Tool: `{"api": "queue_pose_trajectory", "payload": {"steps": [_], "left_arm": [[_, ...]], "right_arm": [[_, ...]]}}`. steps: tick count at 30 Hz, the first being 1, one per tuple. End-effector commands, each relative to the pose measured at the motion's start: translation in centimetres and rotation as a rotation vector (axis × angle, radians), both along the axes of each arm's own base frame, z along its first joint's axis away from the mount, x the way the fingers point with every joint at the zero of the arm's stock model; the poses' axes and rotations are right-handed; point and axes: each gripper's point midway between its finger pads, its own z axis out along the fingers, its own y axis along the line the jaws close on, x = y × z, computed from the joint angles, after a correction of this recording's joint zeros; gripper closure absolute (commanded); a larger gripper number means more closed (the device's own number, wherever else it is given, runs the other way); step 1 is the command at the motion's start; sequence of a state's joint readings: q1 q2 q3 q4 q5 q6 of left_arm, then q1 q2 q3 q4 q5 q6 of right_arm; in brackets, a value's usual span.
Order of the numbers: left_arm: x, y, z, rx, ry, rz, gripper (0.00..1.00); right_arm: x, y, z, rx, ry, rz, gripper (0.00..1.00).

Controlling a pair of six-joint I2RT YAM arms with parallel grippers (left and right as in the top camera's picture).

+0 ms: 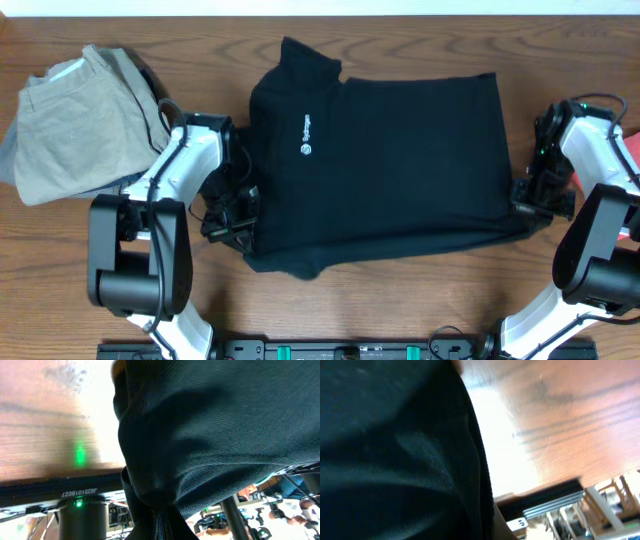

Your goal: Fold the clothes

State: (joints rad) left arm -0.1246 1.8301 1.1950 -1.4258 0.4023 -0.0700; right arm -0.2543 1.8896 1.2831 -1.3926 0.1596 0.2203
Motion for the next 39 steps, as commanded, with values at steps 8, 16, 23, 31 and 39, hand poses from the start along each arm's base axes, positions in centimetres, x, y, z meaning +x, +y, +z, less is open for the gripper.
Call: {"api": "queue_pose_trajectory", "payload": {"steps": [8, 16, 23, 31, 39], "left_arm": [[1.2, 0.5, 4.3, -0.004, -0.289, 0.007, 0.94], [7.7, 0.3, 3.8, -0.008, -0.554, 0.124, 0.93], [13.3, -0.2, 2.9, -0.018, -0.703, 0.22, 0.9], [17.7, -0.6, 1.1, -0.038, -0.799, 0.256, 0.87], [15.7, -1.0, 0.1, -0.051, -0.695, 0.249, 0.67]], "right_arm": [[0.5, -0.1, 2.9, -0.042, -0.181, -0.054, 0.99], [8.1, 1.4, 2.5, 0.087, -0.52, -0.038, 0.99], [11.2, 0.9, 1.0, 0.071, -0.598, -0.022, 0.99], [15.7, 0.9, -0.2, 0.05, -0.728, 0.021, 0.98], [16.0, 1.4, -1.6, 0.055, -0.705, 0.035, 0.51]]}}
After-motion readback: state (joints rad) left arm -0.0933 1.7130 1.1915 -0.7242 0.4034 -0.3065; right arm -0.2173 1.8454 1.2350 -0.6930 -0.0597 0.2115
